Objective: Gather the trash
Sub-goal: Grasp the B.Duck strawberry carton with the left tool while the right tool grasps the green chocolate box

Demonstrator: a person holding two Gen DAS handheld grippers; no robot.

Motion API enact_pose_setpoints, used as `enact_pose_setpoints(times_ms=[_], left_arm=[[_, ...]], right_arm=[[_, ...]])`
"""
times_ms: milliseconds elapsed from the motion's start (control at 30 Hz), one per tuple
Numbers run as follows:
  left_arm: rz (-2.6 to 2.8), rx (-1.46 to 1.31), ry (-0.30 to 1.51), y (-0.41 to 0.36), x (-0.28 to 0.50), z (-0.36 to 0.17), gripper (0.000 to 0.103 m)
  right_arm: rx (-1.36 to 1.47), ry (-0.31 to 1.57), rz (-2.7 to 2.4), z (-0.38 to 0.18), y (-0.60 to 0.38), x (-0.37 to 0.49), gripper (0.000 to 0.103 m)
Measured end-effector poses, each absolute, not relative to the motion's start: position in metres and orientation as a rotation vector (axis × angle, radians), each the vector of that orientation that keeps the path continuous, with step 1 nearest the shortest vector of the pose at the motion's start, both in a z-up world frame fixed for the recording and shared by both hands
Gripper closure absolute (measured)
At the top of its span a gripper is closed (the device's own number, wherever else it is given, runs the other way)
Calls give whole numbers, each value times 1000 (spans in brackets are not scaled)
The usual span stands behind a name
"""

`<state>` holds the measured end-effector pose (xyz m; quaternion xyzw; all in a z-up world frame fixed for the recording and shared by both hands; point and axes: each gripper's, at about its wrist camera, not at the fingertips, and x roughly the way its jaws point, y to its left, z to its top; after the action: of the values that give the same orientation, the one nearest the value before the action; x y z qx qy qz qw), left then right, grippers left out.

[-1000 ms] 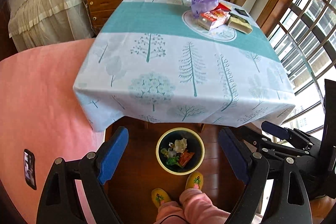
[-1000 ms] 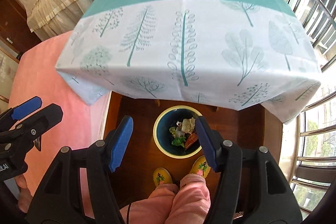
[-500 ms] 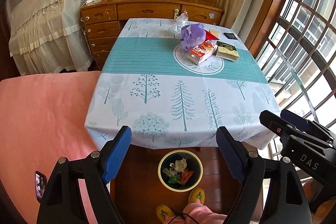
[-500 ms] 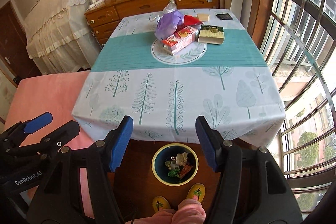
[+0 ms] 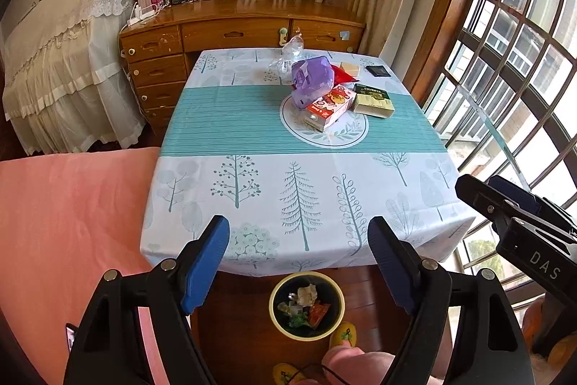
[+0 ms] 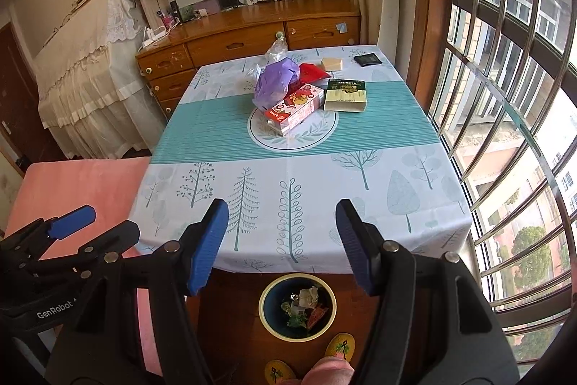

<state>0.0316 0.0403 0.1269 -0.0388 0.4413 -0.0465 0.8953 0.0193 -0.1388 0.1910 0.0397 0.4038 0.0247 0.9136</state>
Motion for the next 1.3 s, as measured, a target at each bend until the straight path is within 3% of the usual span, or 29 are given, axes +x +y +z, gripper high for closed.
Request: enact_pose_setpoints(times_ms=[267, 500, 967, 1100, 1300], left_arm=[[-89, -45, 926, 17, 87, 119, 22], [-55, -36, 978, -17, 173, 100, 22], [13, -254, 1168, -56, 337, 11, 23], [13, -257, 1212, -59, 363, -10, 31], [-85, -120, 1251, -91, 404, -31, 33]], right_arm=[[102, 832, 44, 177, -171, 67, 44], [101, 879, 88, 148, -216, 163, 44], [77, 1028, 169, 74, -310, 355, 44], [94, 1080, 180, 48, -326, 382, 44], [119, 1108, 189, 25, -332, 397, 44]])
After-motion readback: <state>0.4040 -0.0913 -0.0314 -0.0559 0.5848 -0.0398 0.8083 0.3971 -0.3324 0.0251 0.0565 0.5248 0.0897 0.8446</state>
